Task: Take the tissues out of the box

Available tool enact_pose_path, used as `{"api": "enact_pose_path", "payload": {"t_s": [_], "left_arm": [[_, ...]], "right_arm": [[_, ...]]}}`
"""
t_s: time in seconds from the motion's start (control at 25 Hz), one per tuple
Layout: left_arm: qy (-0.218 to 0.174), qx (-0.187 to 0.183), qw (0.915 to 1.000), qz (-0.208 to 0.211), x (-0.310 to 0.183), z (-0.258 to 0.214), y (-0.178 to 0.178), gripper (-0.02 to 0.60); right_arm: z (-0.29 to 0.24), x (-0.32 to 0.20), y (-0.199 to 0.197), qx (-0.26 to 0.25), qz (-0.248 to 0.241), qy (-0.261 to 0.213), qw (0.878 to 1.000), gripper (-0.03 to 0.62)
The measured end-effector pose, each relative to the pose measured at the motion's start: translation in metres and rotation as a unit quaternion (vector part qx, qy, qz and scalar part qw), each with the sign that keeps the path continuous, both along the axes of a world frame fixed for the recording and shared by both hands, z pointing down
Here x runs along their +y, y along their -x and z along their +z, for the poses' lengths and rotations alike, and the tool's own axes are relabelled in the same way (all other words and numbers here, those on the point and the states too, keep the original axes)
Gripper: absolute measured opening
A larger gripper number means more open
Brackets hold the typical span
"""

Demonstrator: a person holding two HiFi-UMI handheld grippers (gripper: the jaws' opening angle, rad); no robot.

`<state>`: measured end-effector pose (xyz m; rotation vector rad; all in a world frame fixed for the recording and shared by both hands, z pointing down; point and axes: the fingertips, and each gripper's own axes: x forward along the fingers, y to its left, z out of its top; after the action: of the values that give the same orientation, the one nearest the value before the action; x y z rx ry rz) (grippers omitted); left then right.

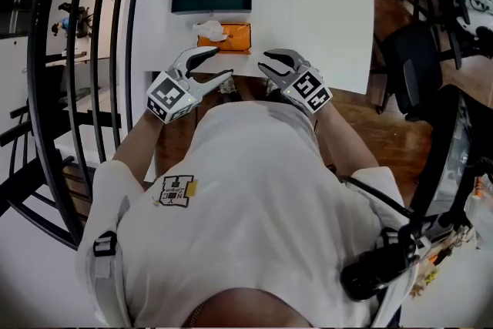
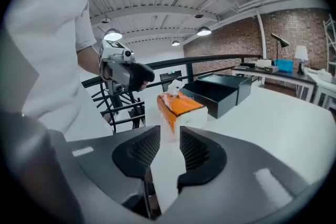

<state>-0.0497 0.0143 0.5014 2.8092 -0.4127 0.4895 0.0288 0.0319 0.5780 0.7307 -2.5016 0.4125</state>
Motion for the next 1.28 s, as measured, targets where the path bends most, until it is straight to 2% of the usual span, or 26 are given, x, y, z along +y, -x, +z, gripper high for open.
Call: {"api": "enact_pose_path", "payload": {"t_s": [0.12,0.28,0.4,0.52,0.64,0.76,0.96,1.28], "left_arm": [[0.049,-0.019,0.9979,-0.039,0.031,0.045,-0.015,0.13],[0.108,-0.06,0.9877,-0.095,0.054,0.096,-0.031,0.0],[0.127,-0.087,0.9802,-0.125,0.058,0.116,-0.033,0.0],[0.132,-0.09,0.977,-0.142,0.05,0.125,-0.028,0.0],[0.148,-0.091,0.9749,-0.139,0.047,0.128,-0.028,0.0],[0.146,-0.101,0.9765,-0.121,0.045,0.131,-0.029,0.0],[0.129,-0.094,0.9816,-0.106,0.041,0.131,-0.032,0.0],[0.126,-0.084,0.9824,-0.109,0.032,0.129,-0.026,0.0]], "right_arm": [[0.02,0.013,-0.012,0.007,-0.011,0.022,1.0,0.103],[0.028,0.023,-0.02,-0.015,-0.017,0.05,0.998,0.066],[0.037,0.037,-0.021,-0.013,-0.032,0.069,0.997,0.019],[0.046,0.044,-0.014,-0.001,-0.039,0.076,0.996,0.001],[0.05,0.045,-0.014,0.003,-0.033,0.085,0.996,0.0],[0.05,0.038,-0.015,0.001,-0.017,0.089,0.996,0.0],[0.054,0.027,-0.015,0.009,-0.005,0.083,0.996,0.0],[0.051,0.019,-0.006,0.016,-0.003,0.078,0.997,0.0]]}}
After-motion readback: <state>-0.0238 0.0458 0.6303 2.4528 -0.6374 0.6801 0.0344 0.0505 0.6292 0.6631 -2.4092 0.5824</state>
